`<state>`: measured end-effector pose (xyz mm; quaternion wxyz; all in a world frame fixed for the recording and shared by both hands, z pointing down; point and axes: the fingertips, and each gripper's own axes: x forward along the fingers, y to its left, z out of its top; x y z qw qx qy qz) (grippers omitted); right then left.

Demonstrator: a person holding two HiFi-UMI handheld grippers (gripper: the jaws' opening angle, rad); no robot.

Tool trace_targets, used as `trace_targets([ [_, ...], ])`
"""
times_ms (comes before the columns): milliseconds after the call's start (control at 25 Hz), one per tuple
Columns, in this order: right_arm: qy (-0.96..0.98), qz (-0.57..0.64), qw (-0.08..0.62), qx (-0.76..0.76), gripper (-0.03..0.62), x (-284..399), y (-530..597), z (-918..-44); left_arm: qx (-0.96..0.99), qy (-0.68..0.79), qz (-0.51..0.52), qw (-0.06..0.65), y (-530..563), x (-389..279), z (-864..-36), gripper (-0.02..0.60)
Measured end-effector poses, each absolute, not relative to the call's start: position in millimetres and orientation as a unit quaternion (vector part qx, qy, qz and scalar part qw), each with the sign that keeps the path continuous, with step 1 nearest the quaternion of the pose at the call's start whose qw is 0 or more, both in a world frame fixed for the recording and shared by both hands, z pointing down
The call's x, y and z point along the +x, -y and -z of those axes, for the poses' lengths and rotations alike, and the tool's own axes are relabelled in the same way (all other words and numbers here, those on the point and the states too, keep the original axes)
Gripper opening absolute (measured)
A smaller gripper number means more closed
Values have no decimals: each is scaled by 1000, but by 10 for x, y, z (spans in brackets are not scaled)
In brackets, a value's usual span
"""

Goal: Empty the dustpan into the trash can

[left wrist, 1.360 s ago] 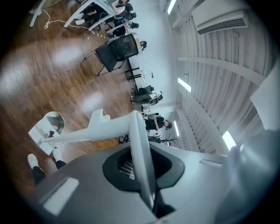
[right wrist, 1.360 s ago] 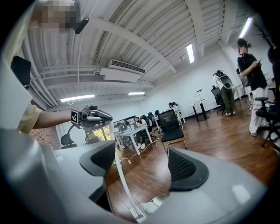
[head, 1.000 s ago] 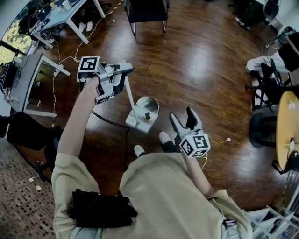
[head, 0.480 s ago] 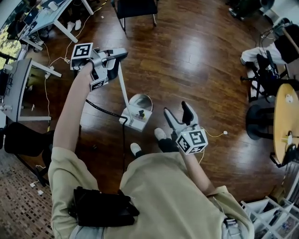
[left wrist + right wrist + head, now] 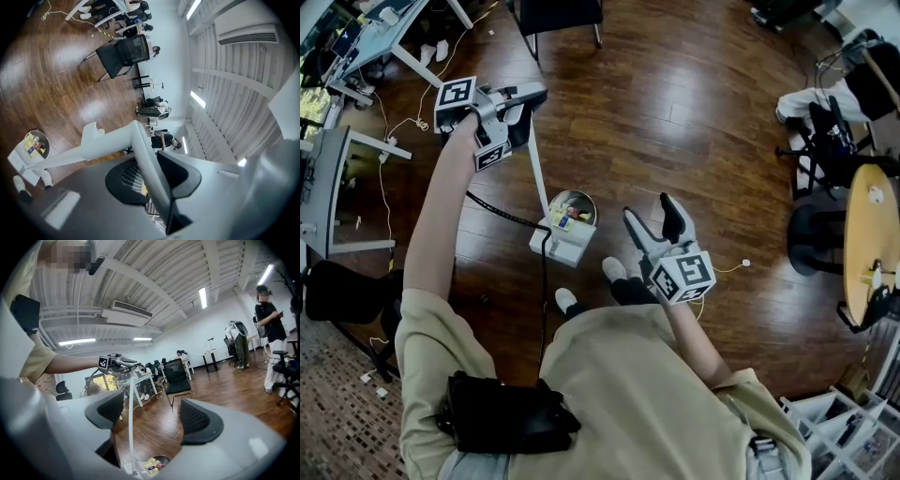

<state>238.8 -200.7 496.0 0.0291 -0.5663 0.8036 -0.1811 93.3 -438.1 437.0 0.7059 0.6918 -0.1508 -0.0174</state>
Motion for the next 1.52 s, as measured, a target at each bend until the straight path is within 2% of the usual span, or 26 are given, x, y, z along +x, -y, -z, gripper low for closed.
trace_targets([
  [560, -814, 187, 30, -549, 367, 2431, 2208, -4976, 691, 153, 33, 706, 4441, 920, -4363, 67],
  [720, -818, 192, 35, -541, 367, 2396, 2233, -4962, 711, 125, 30, 691, 4001, 834, -4240, 67],
  [920, -833, 194, 39, -516, 367, 2172, 2246, -4976, 748, 100, 9, 656, 3044, 417, -4096, 60],
  [1080, -850, 193, 37, -489, 367, 1861, 2241, -4970, 776, 111, -52, 619, 2269, -34, -4157, 41],
  [1360, -874, 193, 39, -444, 367, 1217, 2081, -4869, 789, 220, -164, 549, 1384, -855, -4439, 9],
  [1520, -891, 194, 32, -409, 365, 787, 1993, -4846, 811, 255, -186, 492, 1062, -1138, -4444, 16],
])
